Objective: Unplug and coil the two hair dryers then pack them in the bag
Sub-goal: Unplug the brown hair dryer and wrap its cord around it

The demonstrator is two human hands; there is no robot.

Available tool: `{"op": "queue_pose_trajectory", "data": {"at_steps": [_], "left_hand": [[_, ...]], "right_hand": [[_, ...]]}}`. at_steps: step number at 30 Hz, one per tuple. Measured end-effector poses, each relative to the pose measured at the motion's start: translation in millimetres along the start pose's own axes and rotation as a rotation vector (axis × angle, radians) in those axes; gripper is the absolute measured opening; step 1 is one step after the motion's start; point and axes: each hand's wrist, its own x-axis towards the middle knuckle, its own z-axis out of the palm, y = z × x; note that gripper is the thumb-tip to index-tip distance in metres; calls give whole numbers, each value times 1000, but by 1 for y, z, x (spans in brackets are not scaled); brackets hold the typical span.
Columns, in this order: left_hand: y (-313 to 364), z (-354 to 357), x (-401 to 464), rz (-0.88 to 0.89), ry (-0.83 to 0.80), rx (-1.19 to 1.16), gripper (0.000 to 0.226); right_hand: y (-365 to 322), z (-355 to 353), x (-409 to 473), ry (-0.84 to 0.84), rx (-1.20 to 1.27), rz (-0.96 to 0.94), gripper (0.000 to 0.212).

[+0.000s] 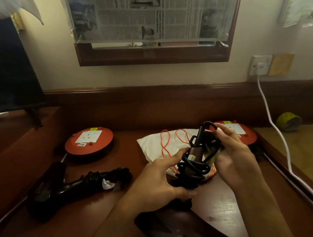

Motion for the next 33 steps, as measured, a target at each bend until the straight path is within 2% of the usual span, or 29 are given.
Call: {"op": "queue_pose_trajectory", "data": {"at_steps": [2, 4, 10, 13, 18, 23, 26, 30, 33], "left_hand": [[-2, -1, 1, -10, -21, -3, 90], [-4, 0, 1, -15, -30, -9, 89], [-8, 4, 2, -15, -6, -6, 97], [-4, 6, 5, -31, -18, -20, 94], [3, 10, 7, -36, -63, -85, 88], [1, 23, 2, -1, 23, -77, 91], [3, 30, 1, 19, 57, -70, 84], [1, 33, 2, 23, 50, -56, 86], [2, 32, 7, 50, 12, -77, 83]], "right_hand": [[0, -1, 2, -37, 150, 100, 25], [2, -2, 3, -32, 170, 108, 31], [3, 7, -4, 34, -119, -37, 24], [6, 14, -5, 118, -156, -79, 30], [15, 14, -2, 233, 8, -105, 30], [22, 13, 0, 384, 59, -133, 24], [24, 10, 5, 450, 51, -163, 25], [23, 6, 3, 368, 72, -102, 26], [19, 4, 1, 255, 22, -97, 40]]}}
